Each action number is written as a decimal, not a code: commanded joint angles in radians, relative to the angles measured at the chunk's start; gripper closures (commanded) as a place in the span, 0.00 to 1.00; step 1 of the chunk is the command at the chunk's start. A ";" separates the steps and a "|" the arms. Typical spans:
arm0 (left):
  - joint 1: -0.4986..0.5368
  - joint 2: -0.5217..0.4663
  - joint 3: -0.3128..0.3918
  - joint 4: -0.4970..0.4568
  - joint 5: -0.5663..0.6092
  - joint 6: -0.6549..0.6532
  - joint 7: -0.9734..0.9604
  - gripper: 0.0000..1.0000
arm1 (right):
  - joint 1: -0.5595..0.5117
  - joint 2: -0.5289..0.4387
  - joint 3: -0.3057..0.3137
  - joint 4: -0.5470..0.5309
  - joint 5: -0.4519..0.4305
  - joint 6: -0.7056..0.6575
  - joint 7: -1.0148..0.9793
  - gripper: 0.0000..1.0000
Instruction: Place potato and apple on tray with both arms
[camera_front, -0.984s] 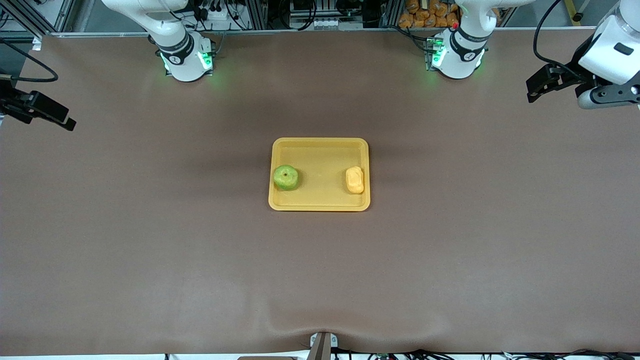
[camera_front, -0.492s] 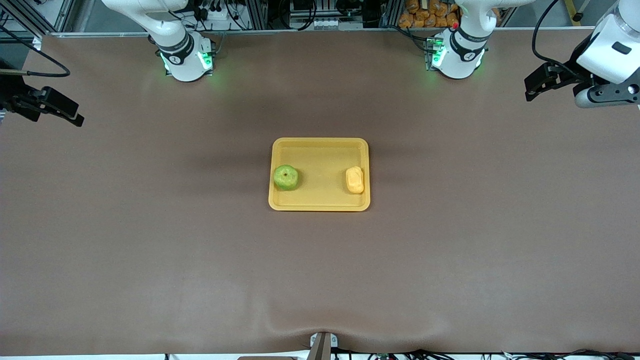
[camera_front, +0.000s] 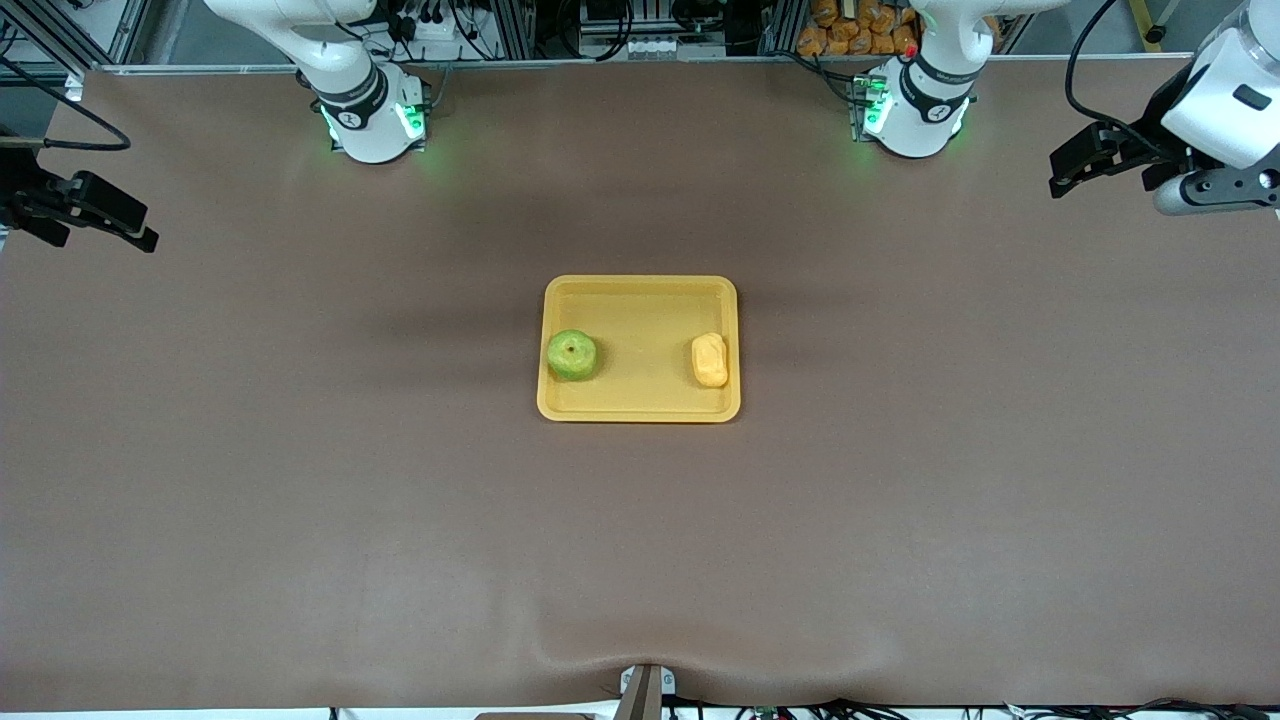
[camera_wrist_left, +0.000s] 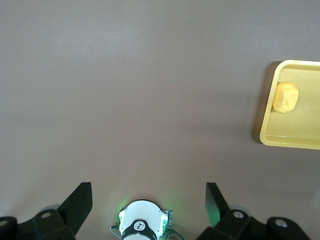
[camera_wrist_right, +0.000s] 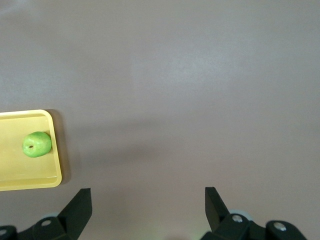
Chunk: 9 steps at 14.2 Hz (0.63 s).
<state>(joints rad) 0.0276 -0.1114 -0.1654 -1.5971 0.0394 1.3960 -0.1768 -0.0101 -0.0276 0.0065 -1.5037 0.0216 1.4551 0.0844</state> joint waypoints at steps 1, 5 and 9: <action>0.006 -0.014 0.006 -0.004 -0.021 -0.014 0.030 0.00 | -0.025 -0.037 0.023 -0.035 -0.012 0.011 -0.020 0.00; 0.008 -0.011 0.006 -0.001 -0.021 -0.012 0.028 0.00 | -0.025 -0.035 0.023 -0.035 -0.023 0.008 -0.038 0.00; 0.009 -0.001 0.006 0.019 -0.019 -0.012 0.022 0.00 | -0.025 -0.032 0.024 -0.033 -0.034 0.005 -0.038 0.00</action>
